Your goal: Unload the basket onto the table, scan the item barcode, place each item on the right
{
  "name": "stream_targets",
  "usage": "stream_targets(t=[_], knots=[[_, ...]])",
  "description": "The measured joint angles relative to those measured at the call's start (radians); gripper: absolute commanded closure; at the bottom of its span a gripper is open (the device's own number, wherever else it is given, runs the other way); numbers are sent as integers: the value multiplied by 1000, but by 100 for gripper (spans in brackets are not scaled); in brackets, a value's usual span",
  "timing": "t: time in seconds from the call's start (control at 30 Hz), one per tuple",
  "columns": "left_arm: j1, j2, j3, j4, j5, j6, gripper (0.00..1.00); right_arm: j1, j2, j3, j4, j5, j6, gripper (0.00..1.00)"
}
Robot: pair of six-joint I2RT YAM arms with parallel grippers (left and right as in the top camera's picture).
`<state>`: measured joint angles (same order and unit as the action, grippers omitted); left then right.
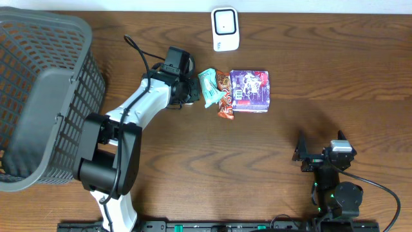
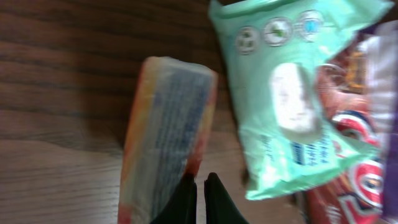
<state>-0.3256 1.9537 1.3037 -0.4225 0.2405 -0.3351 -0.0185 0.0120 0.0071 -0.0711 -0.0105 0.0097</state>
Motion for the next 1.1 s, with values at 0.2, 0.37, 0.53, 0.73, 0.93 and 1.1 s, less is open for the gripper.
stream_targets(t=[0.2, 0.37, 0.53, 0.73, 0.93, 1.1], knots=[[0, 2, 0, -9, -134, 0, 92, 0, 0, 0, 0, 0, 0, 1], [0, 2, 0, -14, -216, 0, 92, 0, 0, 0, 0, 0, 0, 1], [0, 2, 0, -14, -248, 0, 93, 0, 0, 0, 0, 0, 0, 1], [0, 2, 0, -6, -264, 0, 93, 0, 0, 0, 0, 0, 0, 1], [0, 0, 0, -6, -275, 0, 92, 0, 0, 0, 0, 0, 0, 1], [0, -41, 0, -3, -247, -8, 93, 0, 0, 0, 0, 0, 0, 1]])
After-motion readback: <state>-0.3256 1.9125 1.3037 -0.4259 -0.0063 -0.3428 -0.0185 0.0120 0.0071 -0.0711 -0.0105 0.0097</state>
